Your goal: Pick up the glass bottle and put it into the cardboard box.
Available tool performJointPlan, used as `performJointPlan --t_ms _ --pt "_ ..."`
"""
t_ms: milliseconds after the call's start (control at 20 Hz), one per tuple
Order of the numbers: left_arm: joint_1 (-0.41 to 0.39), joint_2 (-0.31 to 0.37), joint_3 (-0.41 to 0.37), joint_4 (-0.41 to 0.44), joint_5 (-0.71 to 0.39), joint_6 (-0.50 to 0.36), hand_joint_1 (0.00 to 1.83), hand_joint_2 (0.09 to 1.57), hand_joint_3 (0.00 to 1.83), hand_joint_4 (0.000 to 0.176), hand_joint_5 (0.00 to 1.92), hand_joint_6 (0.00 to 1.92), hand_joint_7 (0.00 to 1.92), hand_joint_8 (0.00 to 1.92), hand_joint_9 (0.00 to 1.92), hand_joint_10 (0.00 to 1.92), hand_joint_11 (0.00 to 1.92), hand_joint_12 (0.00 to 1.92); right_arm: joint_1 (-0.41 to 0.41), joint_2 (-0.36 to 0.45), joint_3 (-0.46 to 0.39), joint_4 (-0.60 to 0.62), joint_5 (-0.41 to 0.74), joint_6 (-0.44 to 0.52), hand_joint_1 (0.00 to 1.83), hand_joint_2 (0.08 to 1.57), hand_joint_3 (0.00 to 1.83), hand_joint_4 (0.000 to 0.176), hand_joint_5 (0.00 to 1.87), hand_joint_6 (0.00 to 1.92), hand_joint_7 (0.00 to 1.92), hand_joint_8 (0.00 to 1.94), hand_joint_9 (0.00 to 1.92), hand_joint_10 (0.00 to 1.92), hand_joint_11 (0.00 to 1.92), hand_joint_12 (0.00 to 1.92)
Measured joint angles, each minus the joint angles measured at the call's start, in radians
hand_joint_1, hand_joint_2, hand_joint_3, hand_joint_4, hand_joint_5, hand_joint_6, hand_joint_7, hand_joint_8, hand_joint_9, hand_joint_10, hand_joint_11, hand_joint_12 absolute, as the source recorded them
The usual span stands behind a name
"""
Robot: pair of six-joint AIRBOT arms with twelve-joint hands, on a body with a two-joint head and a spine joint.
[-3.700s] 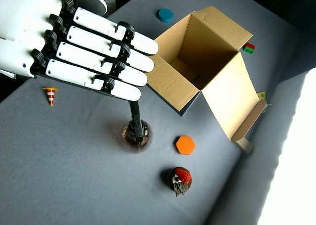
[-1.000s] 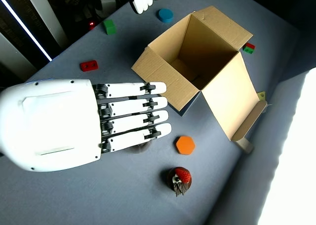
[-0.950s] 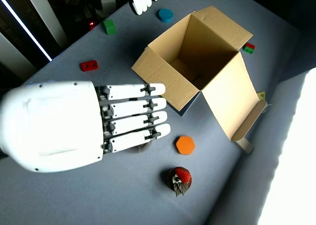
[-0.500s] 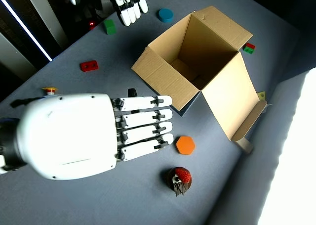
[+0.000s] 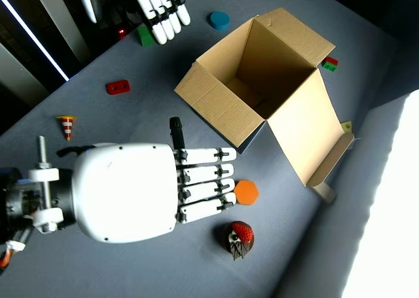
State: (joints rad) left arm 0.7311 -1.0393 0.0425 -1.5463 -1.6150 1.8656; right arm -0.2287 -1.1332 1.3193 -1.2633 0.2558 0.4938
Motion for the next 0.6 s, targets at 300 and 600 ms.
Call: performJointPlan --t_ms 300,600 --pt "0.064 -0.021 0.027 0.096 -0.058 -0.042 0.49 1.12 0.0 0.0 0.14 0.0 0.15 0.0 0.12 0.0 0.0 0.0 0.0 -0.029 0.025 0.002 -0.007 -0.001 1.16 0.93 0.0 0.0 0.24 0.02 0.25 0.0 0.23 0.01 0.0 0.46" --pt "0.122 -0.025 0.066 0.208 -0.049 -0.008 0.48 1.13 0.0 0.0 0.14 0.0 0.15 0.0 0.12 0.0 0.0 0.0 0.002 -0.053 0.045 0.002 -0.014 -0.005 1.16 0.93 0.0 0.0 0.21 0.0 0.26 0.0 0.23 0.01 0.0 0.48"
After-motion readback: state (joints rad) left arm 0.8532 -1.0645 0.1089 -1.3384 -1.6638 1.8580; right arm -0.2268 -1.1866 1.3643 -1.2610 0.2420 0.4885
